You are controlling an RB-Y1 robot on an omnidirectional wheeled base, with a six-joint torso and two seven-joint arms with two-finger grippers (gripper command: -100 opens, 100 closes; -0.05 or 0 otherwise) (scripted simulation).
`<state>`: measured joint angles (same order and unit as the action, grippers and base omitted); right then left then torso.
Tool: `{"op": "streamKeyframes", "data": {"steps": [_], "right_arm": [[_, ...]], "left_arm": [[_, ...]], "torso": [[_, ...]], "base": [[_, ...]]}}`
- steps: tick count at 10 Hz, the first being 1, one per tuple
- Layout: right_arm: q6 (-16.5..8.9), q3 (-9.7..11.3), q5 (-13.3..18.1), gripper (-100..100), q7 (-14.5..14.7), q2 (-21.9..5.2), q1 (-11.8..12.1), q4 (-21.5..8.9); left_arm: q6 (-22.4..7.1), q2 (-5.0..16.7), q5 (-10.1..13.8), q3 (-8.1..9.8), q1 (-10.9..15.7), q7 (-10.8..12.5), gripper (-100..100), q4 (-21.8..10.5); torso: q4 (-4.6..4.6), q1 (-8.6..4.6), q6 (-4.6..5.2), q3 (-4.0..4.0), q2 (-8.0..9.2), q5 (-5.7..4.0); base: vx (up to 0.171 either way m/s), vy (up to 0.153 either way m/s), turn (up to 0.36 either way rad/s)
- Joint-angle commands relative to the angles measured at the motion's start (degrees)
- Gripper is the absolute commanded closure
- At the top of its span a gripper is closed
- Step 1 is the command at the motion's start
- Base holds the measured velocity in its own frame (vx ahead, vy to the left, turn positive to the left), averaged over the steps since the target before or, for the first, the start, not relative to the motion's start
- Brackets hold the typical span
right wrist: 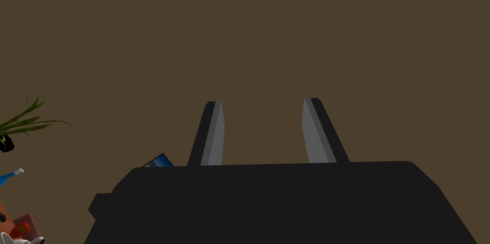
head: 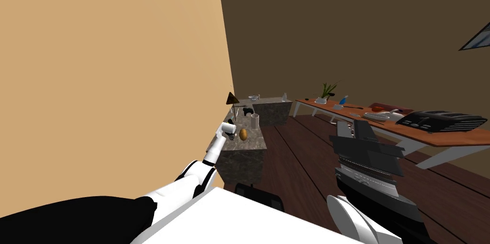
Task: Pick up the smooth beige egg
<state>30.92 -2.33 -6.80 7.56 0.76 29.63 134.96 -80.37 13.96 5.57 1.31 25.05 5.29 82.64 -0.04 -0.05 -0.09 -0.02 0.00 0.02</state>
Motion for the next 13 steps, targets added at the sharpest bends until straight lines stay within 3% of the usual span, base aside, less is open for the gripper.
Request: {"op": "streamKeyframes", "data": {"steps": [1,2,6,7,8,13], "right_arm": [[0.00,0.00,0.00,0,0.00,0.00,0.00,0.00],[0.00,0.00,0.00,0,0.00,0.00,0.00,0.00],[0.00,0.00,0.00,0,0.00,0.00,0.01,0.00],[0.00,0.00,0.00,0,0.00,0.00,0.01,0.00],[0.00,0.00,0.00,0,0.00,0.00,0.01,0.00],[0.00,-0.01,0.00,0,0.00,-0.01,0.01,0.00]], "left_arm": [[0.00,0.00,0.00,0.00,0.00,0.00,-100,0.00],[0.14,0.04,0.03,0.07,0.04,-0.05,100,-0.13],[0.13,0.04,0.03,0.07,0.05,-0.03,100,-0.10],[0.13,0.04,0.03,0.07,0.05,-0.03,0,-0.10],[-0.95,-0.50,-0.34,-0.73,-0.64,0.20,100,1.73],[-5.39,-2.43,-1.67,-3.52,-2.98,1.20,100,8.95]], "torso": [[0.00,0.00,0.00,0.00,0.00,0.00],[-0.01,0.04,-0.01,-0.04,-0.07,0.01],[-0.06,0.08,-0.01,-0.11,-0.18,0.02],[-0.05,0.09,-0.01,-0.11,-0.18,0.02],[-0.05,0.09,-0.01,-0.11,-0.18,0.02],[-0.07,0.16,-0.02,-0.17,-0.30,0.03]], "base": [[-0.015,-0.008,-0.010],[0.000,0.000,0.000],[0.000,0.000,0.000],[0.000,0.000,0.000],[0.029,0.012,0.083],[0.043,0.021,0.082]]}}
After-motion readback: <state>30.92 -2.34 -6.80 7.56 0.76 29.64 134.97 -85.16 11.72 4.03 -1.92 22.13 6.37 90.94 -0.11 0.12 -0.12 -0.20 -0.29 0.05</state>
